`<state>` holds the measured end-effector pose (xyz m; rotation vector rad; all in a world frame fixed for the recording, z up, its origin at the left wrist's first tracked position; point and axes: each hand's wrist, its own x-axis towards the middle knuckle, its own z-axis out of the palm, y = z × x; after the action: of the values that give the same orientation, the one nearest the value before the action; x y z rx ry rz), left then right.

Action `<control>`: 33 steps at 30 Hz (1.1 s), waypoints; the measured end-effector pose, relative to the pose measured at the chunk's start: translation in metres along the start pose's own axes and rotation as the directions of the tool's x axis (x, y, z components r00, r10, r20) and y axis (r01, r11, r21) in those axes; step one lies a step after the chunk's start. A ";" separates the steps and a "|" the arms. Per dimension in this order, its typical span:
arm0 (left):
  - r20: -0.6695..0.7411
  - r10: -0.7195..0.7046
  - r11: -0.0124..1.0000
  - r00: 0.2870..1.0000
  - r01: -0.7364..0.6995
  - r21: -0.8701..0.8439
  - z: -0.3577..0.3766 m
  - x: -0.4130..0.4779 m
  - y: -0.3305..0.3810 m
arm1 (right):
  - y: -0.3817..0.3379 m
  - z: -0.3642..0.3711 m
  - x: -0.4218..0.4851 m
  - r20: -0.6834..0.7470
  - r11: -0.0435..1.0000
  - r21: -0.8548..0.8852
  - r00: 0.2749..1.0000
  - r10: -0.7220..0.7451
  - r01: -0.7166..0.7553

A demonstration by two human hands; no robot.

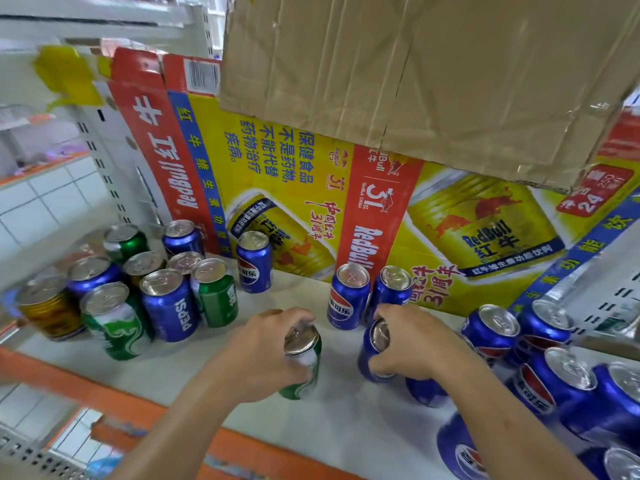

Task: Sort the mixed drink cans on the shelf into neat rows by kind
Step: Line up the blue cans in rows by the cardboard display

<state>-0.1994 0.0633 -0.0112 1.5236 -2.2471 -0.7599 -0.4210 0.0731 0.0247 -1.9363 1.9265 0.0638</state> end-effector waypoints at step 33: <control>-0.422 -0.156 0.919 0.893 -0.024 -0.393 -0.080 -0.060 -0.090 | -0.162 0.054 0.107 -0.354 0.838 0.465 0.927 -0.121 0.286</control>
<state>-0.0657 0.0730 0.0017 1.4089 -1.6015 -0.7309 -0.2459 -0.0171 -0.0178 -1.8347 1.6614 -0.7852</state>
